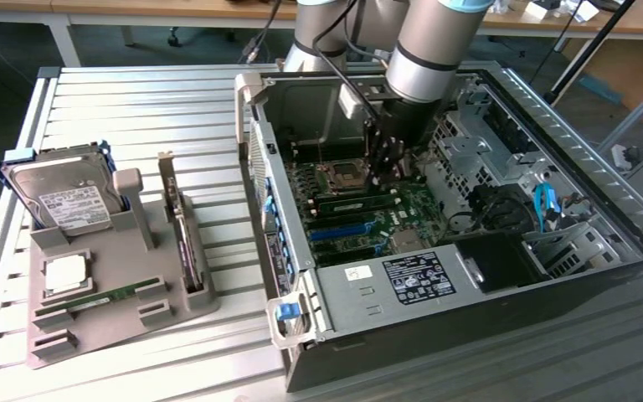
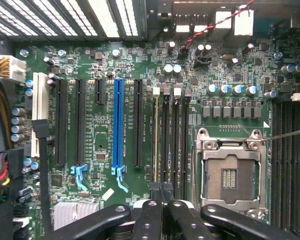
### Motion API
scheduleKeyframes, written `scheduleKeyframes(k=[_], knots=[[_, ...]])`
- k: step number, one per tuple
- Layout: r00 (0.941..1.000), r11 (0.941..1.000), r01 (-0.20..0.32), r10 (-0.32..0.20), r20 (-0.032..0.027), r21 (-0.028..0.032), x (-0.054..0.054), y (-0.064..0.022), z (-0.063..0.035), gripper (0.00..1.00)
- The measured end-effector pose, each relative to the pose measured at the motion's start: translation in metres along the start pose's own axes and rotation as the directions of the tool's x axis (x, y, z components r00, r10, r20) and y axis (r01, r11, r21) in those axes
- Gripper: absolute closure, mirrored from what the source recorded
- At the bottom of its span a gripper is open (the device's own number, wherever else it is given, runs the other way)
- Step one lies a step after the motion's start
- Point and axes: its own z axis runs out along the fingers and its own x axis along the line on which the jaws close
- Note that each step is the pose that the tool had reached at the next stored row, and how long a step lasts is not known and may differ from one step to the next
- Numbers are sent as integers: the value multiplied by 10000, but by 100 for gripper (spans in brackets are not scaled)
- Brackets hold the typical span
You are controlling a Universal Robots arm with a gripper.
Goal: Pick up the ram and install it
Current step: 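Insert the ram into the slot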
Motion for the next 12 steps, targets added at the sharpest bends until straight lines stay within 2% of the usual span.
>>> scheduleKeyframes(k=[2, 12], knots=[[10000, 10000, -2, 2, -19, -2, 1, -9, -24, 89], [10000, 10000, 0, 0, -19, -78, 3, -237, -36, 89]])
